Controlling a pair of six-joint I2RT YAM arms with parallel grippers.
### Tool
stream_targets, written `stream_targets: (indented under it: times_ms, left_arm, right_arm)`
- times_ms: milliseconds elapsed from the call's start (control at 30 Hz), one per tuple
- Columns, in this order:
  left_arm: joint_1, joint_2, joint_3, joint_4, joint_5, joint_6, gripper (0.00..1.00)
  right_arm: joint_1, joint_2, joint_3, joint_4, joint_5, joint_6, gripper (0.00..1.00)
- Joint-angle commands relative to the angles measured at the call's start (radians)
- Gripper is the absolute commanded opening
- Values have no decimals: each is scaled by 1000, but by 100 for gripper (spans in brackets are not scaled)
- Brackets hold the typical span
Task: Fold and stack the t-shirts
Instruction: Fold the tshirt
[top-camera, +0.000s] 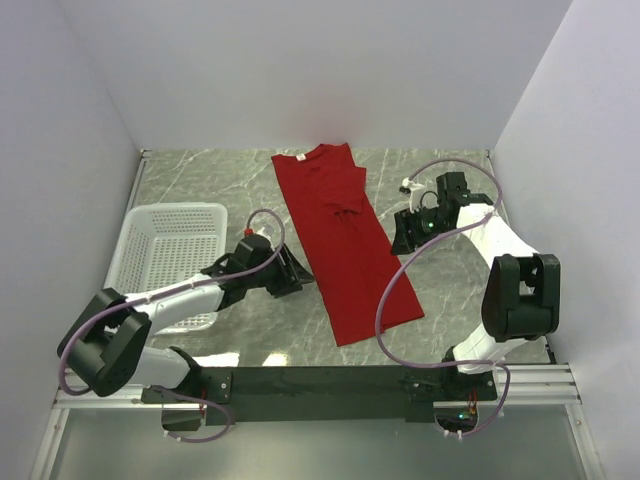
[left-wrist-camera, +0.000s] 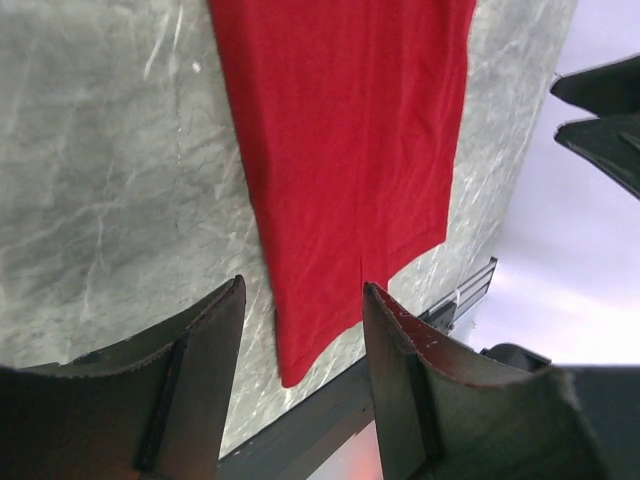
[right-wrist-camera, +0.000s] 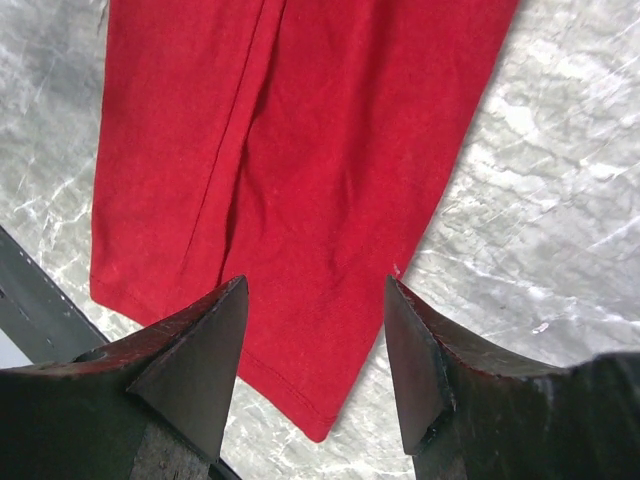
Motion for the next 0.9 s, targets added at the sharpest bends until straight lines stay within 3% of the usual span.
stream_targets:
  times_ms: [0,400,733,867]
  left_arm:
    - [-28,30,1,63,-49,-61,56]
    - [-69,144,42,51,-83,-98,53]
    - [-92,309,162,16,-91,-89,50]
    - [-91,355,186,26,-80,-87,41]
  right_arm:
    - [5,-45,-15,17,-26,-20,64]
    - [5,-75,-40,30,-22,-13,64]
    - [2,-96,-60,37,-23,-10,64]
    - [0,-99,-64,37,-26,-11,64]
